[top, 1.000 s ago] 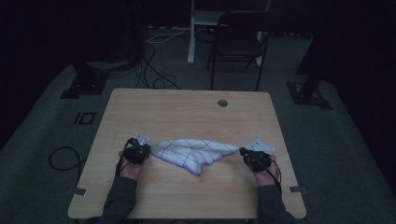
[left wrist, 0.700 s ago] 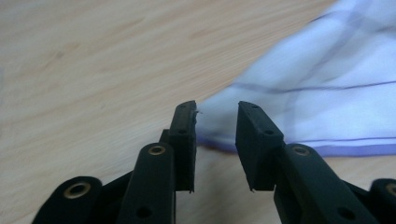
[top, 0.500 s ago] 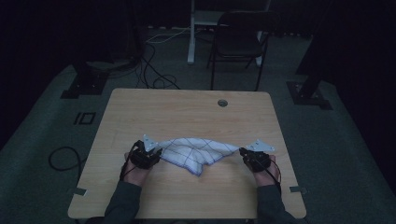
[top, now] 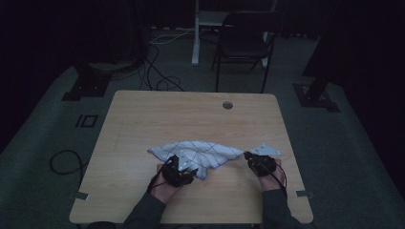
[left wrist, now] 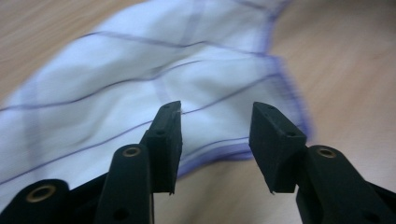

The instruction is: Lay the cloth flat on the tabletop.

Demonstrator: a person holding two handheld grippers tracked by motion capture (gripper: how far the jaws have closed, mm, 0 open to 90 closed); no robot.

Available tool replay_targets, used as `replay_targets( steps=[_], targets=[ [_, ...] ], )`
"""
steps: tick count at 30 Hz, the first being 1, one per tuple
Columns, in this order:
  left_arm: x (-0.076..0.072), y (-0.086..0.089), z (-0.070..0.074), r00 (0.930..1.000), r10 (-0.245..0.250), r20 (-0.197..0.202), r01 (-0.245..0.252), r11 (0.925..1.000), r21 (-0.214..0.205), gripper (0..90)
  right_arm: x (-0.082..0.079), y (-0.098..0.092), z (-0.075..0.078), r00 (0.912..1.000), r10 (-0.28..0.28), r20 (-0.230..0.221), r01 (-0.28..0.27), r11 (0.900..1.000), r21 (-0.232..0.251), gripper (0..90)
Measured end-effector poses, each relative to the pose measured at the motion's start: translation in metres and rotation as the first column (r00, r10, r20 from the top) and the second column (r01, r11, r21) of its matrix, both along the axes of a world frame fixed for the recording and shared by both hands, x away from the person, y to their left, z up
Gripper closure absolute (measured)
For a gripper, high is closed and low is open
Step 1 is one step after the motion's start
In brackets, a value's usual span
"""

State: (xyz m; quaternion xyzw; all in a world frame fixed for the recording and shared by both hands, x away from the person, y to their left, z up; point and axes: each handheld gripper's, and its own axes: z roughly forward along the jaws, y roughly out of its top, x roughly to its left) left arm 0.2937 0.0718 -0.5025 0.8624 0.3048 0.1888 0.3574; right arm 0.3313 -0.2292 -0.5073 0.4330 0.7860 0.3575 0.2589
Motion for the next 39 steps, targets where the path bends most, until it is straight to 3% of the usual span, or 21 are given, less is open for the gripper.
replay_targets(
  steps=[3, 8, 10, 11, 12, 13, 15, 17, 18, 23, 27, 39],
  targets=[
    [-0.008, -0.012, -0.003, 0.9996, -0.025, 0.013, 0.024, 0.9997, 0.010, 52.4, 0.000, 0.000, -0.001, 1.0000, 0.001, -0.001, -0.001, 1.0000, 0.001, 86.3],
    [-0.013, -0.023, -0.010, 0.9986, -0.052, -0.002, 0.052, 0.9977, 0.044, 50.2, 0.000, 0.000, 0.000, 1.0000, 0.000, 0.000, 0.000, 1.0000, 0.003, 85.4],
    [-0.014, -0.030, -0.016, 0.9981, -0.061, 0.000, 0.061, 0.9947, 0.082, 50.5, 0.000, 0.000, 0.000, 1.0000, -0.001, 0.002, 0.001, 1.0000, 0.004, 83.4],
    [-0.014, -0.030, -0.016, 0.9981, -0.061, 0.000, 0.061, 0.9947, 0.082, 53.6, -0.001, 0.000, 0.000, 1.0000, -0.001, 0.002, 0.001, 1.0000, 0.007, 80.8],
    [-0.009, -0.031, -0.021, 0.9987, -0.050, -0.007, 0.050, 0.9915, 0.120, 60.3, -0.001, 0.001, 0.000, 1.0000, 0.000, 0.003, 0.000, 1.0000, 0.008, 78.2],
    [-0.009, -0.031, -0.021, 0.9987, -0.050, -0.007, 0.050, 0.9915, 0.120, 65.9, -0.001, 0.001, 0.000, 1.0000, 0.000, 0.003, 0.000, 1.0000, 0.008, 78.2],
    [-0.002, -0.027, -0.022, 0.9990, -0.037, -0.024, 0.039, 0.9933, 0.108, 65.9, -0.002, 0.002, 0.001, 1.0000, 0.003, 0.001, -0.003, 0.9999, 0.012, 76.3],
    [0.004, -0.023, -0.018, 0.9972, -0.051, -0.054, 0.055, 0.9950, 0.083, 86.1, -0.007, 0.006, 0.003, 0.9996, 0.025, 0.012, -0.025, 0.9996, 0.008, 71.9],
    [0.007, -0.022, -0.017, 0.9969, -0.050, -0.060, 0.054, 0.9959, 0.072, 87.3, -0.011, 0.008, 0.003, 0.9993, 0.032, 0.019, -0.032, 0.9995, 0.007, 70.6],
    [0.019, -0.014, -0.006, 0.9987, -0.033, -0.039, 0.036, 0.9974, 0.062, 88.4, -0.024, 0.016, 0.006, 0.9976, 0.049, 0.048, -0.051, 0.9983, 0.030, 67.9],
    [0.032, -0.006, 0.003, 0.9994, -0.005, -0.035, 0.006, 0.9996, 0.028, 88.5, -0.030, 0.023, 0.006, 0.9962, 0.064, 0.059, -0.066, 0.9970, 0.041, 67.0],
    [0.069, 0.002, 0.026, 0.9984, 0.055, 0.013, -0.056, 0.9976, 0.041, 88.5, -0.043, 0.041, 0.018, 0.9850, 0.121, 0.123, -0.129, 0.9900, 0.057, 67.8]
  ],
)
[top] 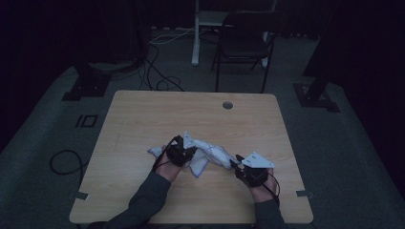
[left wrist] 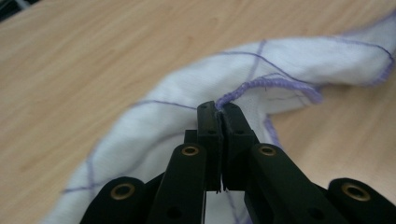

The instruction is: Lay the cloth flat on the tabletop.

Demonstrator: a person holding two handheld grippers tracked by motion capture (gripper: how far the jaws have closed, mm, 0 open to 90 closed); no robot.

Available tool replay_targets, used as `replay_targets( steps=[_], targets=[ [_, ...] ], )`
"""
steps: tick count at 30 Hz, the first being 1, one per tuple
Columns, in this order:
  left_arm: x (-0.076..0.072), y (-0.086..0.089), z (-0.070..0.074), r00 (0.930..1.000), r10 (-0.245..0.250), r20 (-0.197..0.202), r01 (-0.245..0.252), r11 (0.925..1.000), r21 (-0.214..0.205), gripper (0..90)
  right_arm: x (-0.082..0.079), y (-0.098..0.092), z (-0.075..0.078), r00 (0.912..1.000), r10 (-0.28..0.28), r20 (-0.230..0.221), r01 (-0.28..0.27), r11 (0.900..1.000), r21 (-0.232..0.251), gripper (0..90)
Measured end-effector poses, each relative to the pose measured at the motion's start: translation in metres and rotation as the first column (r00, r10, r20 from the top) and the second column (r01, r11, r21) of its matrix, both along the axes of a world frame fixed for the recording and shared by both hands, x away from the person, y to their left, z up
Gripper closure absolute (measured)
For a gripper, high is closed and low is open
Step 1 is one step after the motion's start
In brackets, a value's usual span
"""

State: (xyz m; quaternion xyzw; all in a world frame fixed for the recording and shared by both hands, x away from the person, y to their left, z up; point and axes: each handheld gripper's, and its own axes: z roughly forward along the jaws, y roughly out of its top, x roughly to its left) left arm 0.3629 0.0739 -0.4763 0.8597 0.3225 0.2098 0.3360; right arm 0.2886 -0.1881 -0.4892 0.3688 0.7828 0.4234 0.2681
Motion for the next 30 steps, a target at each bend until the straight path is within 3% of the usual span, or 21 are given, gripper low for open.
replay_targets(
  steps=[10, 21, 30],
  targets=[
    [0.018, -0.001, 0.005, 0.9998, 0.018, 0.009, -0.018, 0.9998, 0.006, 88.5, 0.004, 0.047, -0.013, 0.9941, 0.106, -0.021, -0.106, 0.9943, -0.002, 72.1],
    [0.032, 0.003, 0.007, 0.9989, 0.046, 0.008, -0.046, 0.9989, 0.008, 88.5, 0.012, 0.095, -0.037, 0.9711, 0.220, -0.093, -0.223, 0.9745, -0.024, 71.2],
    [0.044, 0.011, 0.008, 0.9969, 0.079, 0.006, -0.079, 0.9967, 0.020, 88.4, 0.019, 0.111, -0.052, 0.9556, 0.239, -0.173, -0.252, 0.9661, -0.057, 68.6]
  ],
)
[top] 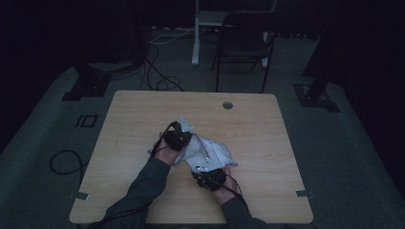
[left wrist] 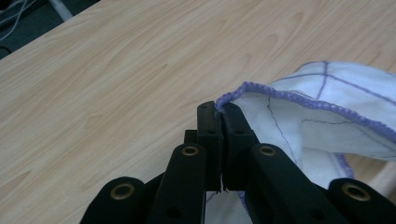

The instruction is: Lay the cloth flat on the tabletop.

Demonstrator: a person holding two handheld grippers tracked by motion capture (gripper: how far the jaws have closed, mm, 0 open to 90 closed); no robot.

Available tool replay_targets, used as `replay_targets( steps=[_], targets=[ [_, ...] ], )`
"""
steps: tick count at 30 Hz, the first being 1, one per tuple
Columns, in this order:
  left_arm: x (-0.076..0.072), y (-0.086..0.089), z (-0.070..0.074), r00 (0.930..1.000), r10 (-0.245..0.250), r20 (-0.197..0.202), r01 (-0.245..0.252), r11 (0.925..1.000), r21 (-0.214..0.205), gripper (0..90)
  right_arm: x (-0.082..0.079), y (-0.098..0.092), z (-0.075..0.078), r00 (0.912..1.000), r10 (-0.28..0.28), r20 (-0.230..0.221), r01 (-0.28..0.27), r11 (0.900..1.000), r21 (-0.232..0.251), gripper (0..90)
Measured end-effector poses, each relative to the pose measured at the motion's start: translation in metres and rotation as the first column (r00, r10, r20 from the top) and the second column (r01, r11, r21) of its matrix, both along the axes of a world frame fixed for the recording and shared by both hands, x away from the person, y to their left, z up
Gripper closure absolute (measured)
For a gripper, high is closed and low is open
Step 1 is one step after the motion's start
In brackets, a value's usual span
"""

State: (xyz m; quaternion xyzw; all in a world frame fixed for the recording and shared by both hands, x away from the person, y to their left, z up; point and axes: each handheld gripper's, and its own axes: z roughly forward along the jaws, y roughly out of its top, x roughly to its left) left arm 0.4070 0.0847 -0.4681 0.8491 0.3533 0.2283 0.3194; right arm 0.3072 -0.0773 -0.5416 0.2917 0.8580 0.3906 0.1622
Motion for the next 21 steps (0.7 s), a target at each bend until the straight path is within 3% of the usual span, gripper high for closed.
replay_targets(
  steps=[3, 8, 21],
  targets=[
    [0.005, 0.004, 0.001, 0.9999, 0.011, -0.003, -0.011, 0.9999, -0.004, 88.5, 0.001, 0.001, -0.004, 0.9999, -0.002, -0.011, 0.002, 0.9998, -0.019, 70.2],
    [0.011, 0.012, 0.002, 0.9991, 0.042, -0.008, -0.042, 0.9991, -0.009, 88.5, 0.004, -0.004, -0.002, 0.9995, -0.027, -0.015, 0.027, 0.9991, -0.033, 85.3],
    [0.027, 0.037, -0.004, 0.9908, 0.129, -0.039, -0.130, 0.9913, -0.018, 88.8, 0.002, -0.047, 0.002, 0.9921, -0.124, -0.023, 0.123, 0.9920, -0.027, 86.4]
  ],
)
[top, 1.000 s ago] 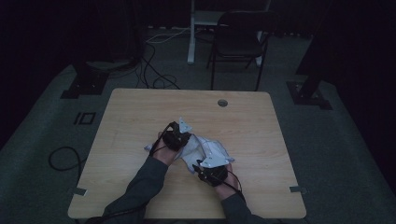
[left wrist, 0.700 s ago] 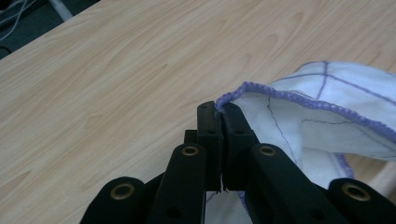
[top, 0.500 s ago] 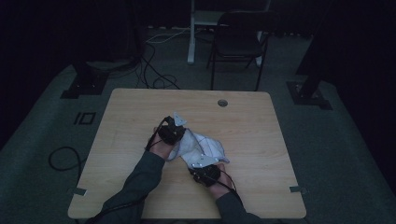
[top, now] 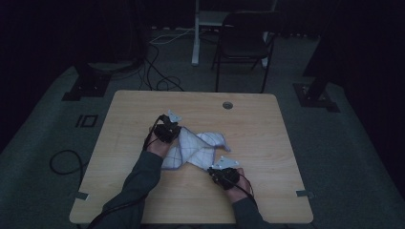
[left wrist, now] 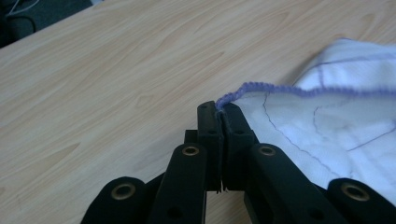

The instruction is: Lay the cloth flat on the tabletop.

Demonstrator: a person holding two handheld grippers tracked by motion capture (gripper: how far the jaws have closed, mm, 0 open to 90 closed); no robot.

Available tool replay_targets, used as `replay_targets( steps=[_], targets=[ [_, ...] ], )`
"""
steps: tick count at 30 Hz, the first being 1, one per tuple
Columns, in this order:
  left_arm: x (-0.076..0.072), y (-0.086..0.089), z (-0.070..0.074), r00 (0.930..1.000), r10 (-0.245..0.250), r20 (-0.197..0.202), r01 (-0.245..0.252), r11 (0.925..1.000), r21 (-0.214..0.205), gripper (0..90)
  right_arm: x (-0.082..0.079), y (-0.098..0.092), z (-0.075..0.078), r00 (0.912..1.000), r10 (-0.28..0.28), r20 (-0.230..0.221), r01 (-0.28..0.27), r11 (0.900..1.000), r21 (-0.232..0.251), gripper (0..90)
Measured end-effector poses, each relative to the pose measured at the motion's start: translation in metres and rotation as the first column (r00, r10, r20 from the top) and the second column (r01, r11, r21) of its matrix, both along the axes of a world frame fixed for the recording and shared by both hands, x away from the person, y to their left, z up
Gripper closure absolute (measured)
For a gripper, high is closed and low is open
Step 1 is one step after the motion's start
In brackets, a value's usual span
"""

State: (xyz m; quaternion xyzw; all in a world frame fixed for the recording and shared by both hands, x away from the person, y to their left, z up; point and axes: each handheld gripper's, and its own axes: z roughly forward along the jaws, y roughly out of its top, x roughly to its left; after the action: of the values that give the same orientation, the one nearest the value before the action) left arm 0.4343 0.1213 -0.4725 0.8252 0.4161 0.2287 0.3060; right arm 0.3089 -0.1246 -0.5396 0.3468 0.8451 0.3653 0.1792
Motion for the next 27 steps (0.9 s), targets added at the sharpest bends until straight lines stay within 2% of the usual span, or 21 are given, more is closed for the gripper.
replay_targets(
  steps=[7, 14, 15, 20, 21, 27],
  targets=[
    [0.005, 0.018, -0.007, 0.9985, 0.051, -0.020, -0.051, 0.9987, -0.005, 88.7, 0.002, -0.024, 0.006, 0.9984, -0.056, 0.013, 0.056, 0.9984, 0.004, 86.6],
    [0.007, 0.036, -0.012, 0.9949, 0.094, -0.034, -0.095, 0.9955, -0.003, 88.7, 0.004, -0.039, 0.012, 0.9953, -0.095, 0.022, 0.094, 0.9955, 0.010, 86.6],
    [0.008, 0.043, -0.015, 0.9924, 0.117, -0.038, -0.118, 0.9930, -0.005, 88.7, 0.004, -0.045, 0.014, 0.9935, -0.111, 0.024, 0.111, 0.9938, 0.012, 86.6],
    [0.008, 0.052, -0.018, 0.9889, 0.141, -0.046, -0.141, 0.9900, -0.002, 88.7, 0.004, -0.053, 0.016, 0.9916, -0.125, 0.034, 0.124, 0.9921, 0.013, 86.6],
    [0.009, 0.062, -0.022, 0.9844, 0.169, -0.051, -0.169, 0.9856, -0.004, 88.7, 0.003, -0.061, 0.019, 0.9892, -0.140, 0.042, 0.140, 0.9901, 0.010, 86.6],
    [0.009, 0.073, -0.029, 0.9789, 0.192, -0.070, -0.192, 0.9814, 0.009, 88.7, 0.001, -0.074, 0.022, 0.9850, -0.166, 0.046, 0.166, 0.9861, 0.013, 86.5]
  ],
)
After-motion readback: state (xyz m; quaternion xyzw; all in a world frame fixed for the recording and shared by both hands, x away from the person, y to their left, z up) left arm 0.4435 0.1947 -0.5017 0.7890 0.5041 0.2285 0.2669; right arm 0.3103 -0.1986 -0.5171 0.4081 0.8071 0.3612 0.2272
